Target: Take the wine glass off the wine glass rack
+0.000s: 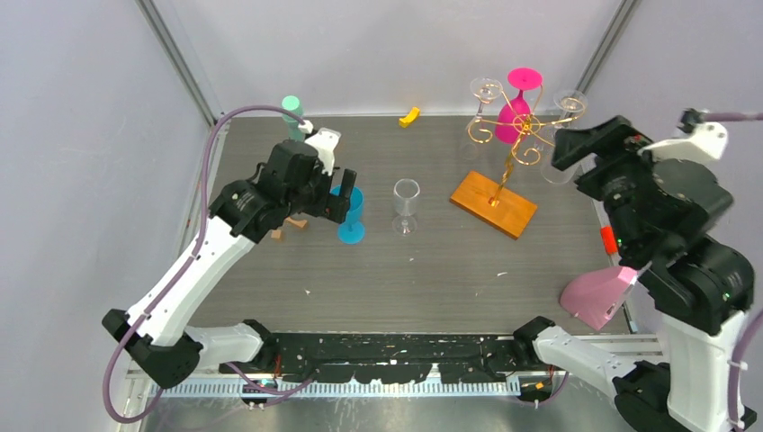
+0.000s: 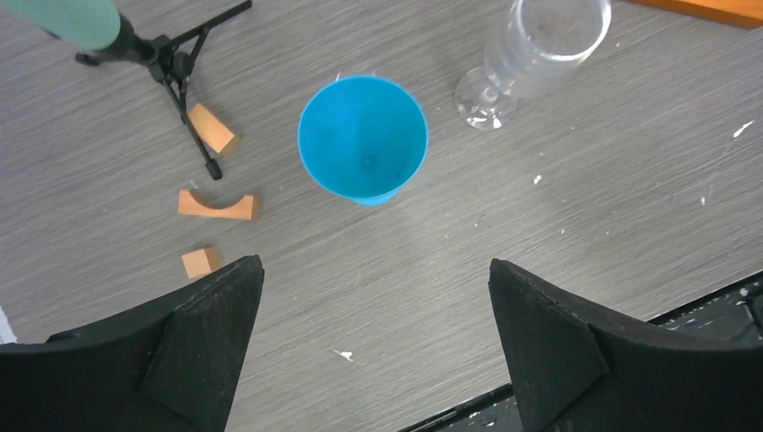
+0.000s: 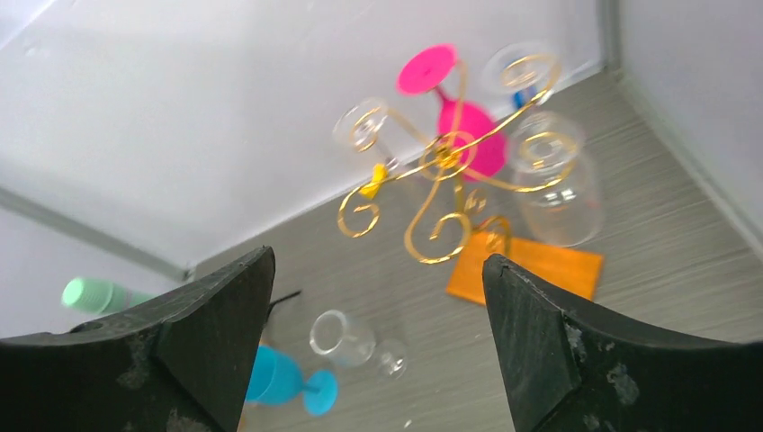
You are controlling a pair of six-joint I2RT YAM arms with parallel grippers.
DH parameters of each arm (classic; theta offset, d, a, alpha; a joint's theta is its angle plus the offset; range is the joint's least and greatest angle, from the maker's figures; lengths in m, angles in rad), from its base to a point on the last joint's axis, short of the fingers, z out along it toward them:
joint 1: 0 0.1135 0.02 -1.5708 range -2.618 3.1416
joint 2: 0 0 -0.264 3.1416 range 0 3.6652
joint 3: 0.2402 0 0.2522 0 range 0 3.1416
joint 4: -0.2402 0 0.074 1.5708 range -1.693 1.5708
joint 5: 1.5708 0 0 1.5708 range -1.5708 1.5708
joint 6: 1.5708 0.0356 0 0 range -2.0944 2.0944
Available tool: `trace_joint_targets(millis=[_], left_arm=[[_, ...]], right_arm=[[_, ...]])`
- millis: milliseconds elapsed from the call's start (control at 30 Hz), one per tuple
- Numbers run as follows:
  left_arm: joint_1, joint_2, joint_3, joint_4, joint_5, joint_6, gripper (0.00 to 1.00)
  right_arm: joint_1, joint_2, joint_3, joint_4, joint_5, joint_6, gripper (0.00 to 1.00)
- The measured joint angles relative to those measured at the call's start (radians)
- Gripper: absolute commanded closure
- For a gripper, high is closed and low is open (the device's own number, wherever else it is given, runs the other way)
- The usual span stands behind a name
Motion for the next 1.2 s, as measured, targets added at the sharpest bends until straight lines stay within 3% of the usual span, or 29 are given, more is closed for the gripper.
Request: trace_joint_targets(millis=[167,400,533,633,833,1200], left_arm=[[0.000,-0.066,-0.102,0.026,-0.006,0.003,0.00],[0.000,-0.149,-0.180,0.047,-0.003,0.001,0.00],[0.000,-0.200,-0.212,0.060,0.000,-0.005,0.00],[0.000,-0.228,-0.233,0.074,0.014,-0.017,0.00],[0.000,-0.264,-0.268,0.084,0.042,-0.031,0.00],[0.000,-0.317,-0.284,0.091,0.068,-0.033,0.00]], right_arm=[[0.000,-0.012,0.054,-0.041,0.155,-0.081,0.05],[-0.009,0.118,0.052,-0.042,0.295,-0.175,0.00],[-0.111,0.201,0.050,-0.021,0.296,-0.240,0.00],[-0.268,0.253,0.050,-0.015,0.246,-0.259,0.00],[-0.535,0.316,0.060,-0.024,0.006,-0.227,0.02],[-0.823,0.323,0.036,-0.028,-0.413,-0.062,0.09]])
